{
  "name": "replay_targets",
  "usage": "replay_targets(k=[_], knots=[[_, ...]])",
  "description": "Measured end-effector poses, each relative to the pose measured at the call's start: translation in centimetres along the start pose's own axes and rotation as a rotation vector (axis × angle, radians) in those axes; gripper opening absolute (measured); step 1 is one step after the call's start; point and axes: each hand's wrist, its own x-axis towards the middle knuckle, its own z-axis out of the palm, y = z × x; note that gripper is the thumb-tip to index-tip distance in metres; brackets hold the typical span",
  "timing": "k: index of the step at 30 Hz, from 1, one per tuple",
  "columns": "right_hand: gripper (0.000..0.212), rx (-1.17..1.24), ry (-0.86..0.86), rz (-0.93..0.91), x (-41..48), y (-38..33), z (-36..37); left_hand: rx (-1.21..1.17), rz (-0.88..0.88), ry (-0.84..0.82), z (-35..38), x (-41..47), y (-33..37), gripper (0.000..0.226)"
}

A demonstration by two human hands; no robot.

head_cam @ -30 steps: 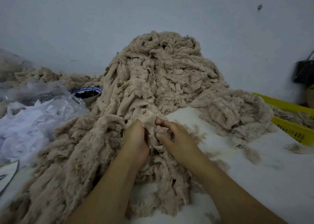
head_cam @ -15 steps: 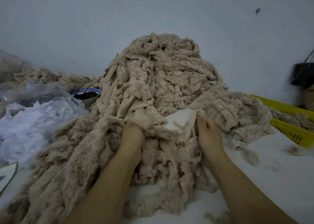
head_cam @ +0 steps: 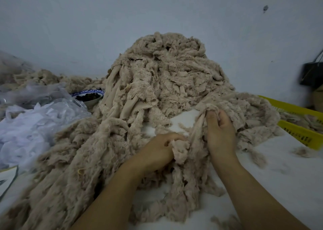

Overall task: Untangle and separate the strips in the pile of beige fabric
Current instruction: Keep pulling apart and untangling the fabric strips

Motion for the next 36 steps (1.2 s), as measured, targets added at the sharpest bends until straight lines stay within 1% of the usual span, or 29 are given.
replay_targets(k=[2, 4, 6, 8, 9, 10, 11, 12, 13, 14, 15, 16, 17, 18, 19, 20, 21, 23, 25, 27, 29, 31, 33, 34, 36], knots=[[0.024, -0.002, 0.003, -0.012, 0.0, 0.1, -0.1, 0.019, -0.027, 0.034, 0.2, 0.3, 0.0, 0.021], [0.029, -0.004, 0.022, -0.001, 0.3, 0.4, 0.2, 0.074, -0.046, 0.064, 0.5, 0.6, -0.7, 0.028], [0.029, 0.051, 0.148, 0.085, 1.1, 0.8, -0.3, 0.19, -0.104, 0.078, 0.2, 0.8, -1.5, 0.034], [0.021, 0.167, 0.24, 0.196, 2.2, 1.5, -1.1, 0.368, -0.188, 0.124, -0.4, 0.9, -1.9, 0.035], [0.029, 0.167, 0.24, 0.252, 2.5, 1.8, -1.4, 0.472, -0.221, 0.161, -0.7, 1.0, -2.0, 0.035], [0.041, 0.151, 0.206, 0.283, 2.4, 1.9, -1.5, 0.578, -0.233, 0.215, -0.9, 1.1, -2.1, 0.027], [0.046, 0.159, 0.175, 0.287, 2.3, 2.1, -1.4, 0.657, -0.221, 0.271, -1.1, 1.1, -2.1, 0.015], [0.045, 0.166, 0.143, 0.288, 2.1, 2.2, -1.1, 0.687, -0.206, 0.299, -1.2, 1.0, -2.0, 0.013], [0.04, 0.175, 0.102, 0.291, 1.8, 2.1, -0.8, 0.659, -0.178, 0.278, -1.2, 0.9, -1.9, 0.023], [0.03, 0.183, 0.066, 0.293, 1.6, 2.0, -0.4, 0.529, -0.129, 0.214, -1.0, 0.8, -1.7, 0.036], [0.019, 0.198, 0.039, 0.297, 1.5, 1.9, -0.2, 0.347, -0.081, 0.144, -0.6, 0.7, -1.2, 0.048], [0.013, 0.215, 0.014, 0.296, 1.4, 1.8, -0.1, 0.138, -0.043, 0.105, -0.2, 0.5, -0.6, 0.056], [0.012, 0.228, -0.005, 0.299, 1.4, 1.8, -0.1, -0.076, -0.026, 0.105, 0.1, 0.3, 0.0, 0.057], [0.011, 0.237, -0.006, 0.305, 1.4, 1.7, -0.1, -0.252, -0.028, 0.132, 0.4, 0.2, 0.5, 0.051], [0.011, 0.246, -0.005, 0.311, 1.4, 1.5, -0.2, -0.357, -0.027, 0.163, 0.6, 0.2, 0.9, 0.039], [0.013, 0.251, -0.008, 0.314, 1.3, 1.3, -0.1, -0.383, -0.017, 0.178, 0.9, 0.1, 1.0, 0.029], [0.017, 0.255, -0.018, 0.31, 1.2, 1.2, -0.1, -0.361, -0.004, 0.177, 1.1, 0.2, 0.8, 0.025], [0.023, 0.267, -0.051, 0.3, 1.0, 1.0, 0.2, -0.253, 0.004, 0.154, 1.7, 0.5, 0.5, 0.032], [0.024, 0.257, -0.067, 0.299, 0.7, 1.0, 0.5, -0.139, -0.006, 0.175, 2.1, 0.6, 0.4, 0.029], [0.024, 0.303, -0.028, 0.317, 0.9, 1.1, 0.3, -0.05, 0.024, 0.268, 2.0, 0.7, 0.2, 0.023], [0.019, 0.464, 0.054, 0.401, 1.6, 1.5, -0.3, -0.016, 0.092, 0.368, 1.5, 0.5, 0.3, 0.026], [0.018, 0.585, 0.134, 0.466, 2.0, 2.0, -0.8, -0.119, 0.095, 0.45, 0.8, 0.5, 0.6, 0.03], [0.014, 0.596, 0.149, 0.496, 1.9, 2.6, -0.5, -0.29, 0.004, 0.54, 0.3, 0.9, 1.2, 0.032], [0.014, 0.6, 0.141, 0.521, 1.7, 2.8, -0.2, -0.343, -0.043, 0.559, 0.1, 1.1, 1.3, 0.033], [0.014, 0.619, 0.109, 0.578, 1.5, 3.0, 0.2, -0.281, -0.088, 0.504, -0.1, 1.1, 1.4, 0.036]])
